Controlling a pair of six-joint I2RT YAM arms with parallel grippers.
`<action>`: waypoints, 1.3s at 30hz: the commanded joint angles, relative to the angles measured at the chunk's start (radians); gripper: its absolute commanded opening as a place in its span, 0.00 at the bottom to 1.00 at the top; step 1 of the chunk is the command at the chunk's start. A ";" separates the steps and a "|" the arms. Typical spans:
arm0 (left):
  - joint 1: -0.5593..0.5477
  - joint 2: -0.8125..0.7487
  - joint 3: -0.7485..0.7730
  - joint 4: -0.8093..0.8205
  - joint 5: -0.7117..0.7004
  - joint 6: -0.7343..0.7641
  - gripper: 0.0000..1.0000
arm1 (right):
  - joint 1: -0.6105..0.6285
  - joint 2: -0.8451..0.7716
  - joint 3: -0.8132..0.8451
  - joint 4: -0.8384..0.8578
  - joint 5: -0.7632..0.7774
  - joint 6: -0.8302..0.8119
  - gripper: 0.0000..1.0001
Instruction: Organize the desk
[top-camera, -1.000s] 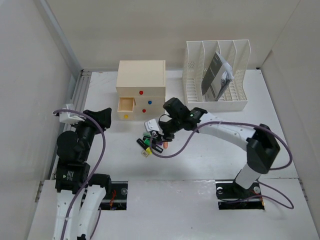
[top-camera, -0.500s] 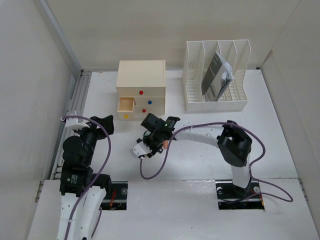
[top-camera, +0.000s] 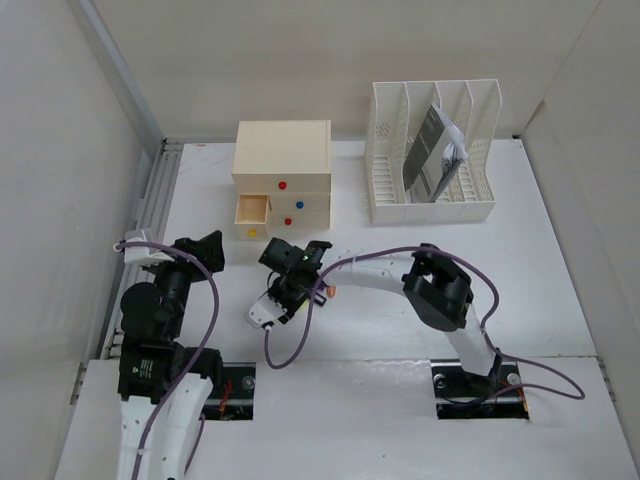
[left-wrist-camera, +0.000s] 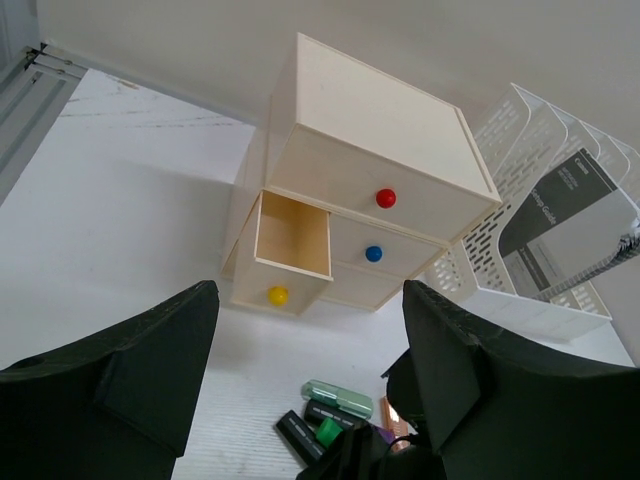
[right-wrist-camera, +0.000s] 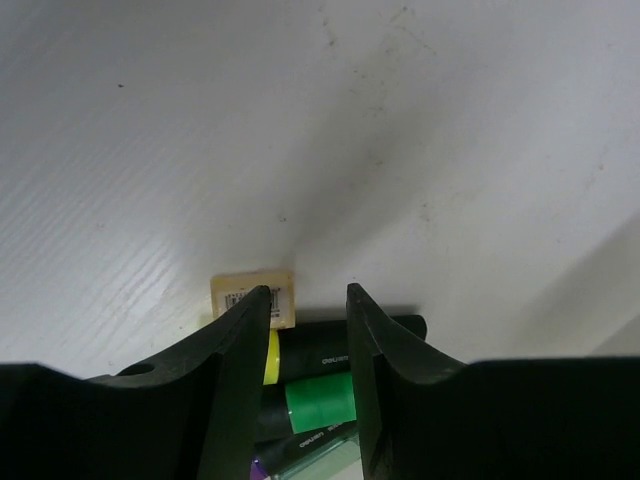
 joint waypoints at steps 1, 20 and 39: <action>-0.005 -0.026 -0.006 0.054 -0.018 0.009 0.72 | 0.011 0.024 0.069 -0.066 -0.002 -0.032 0.42; -0.005 -0.044 -0.006 0.054 -0.027 0.000 0.72 | 0.020 -0.008 0.042 -0.206 -0.041 -0.060 0.43; -0.005 -0.054 -0.006 0.054 -0.027 0.000 0.72 | 0.048 -0.072 0.023 -0.275 -0.080 -0.060 0.43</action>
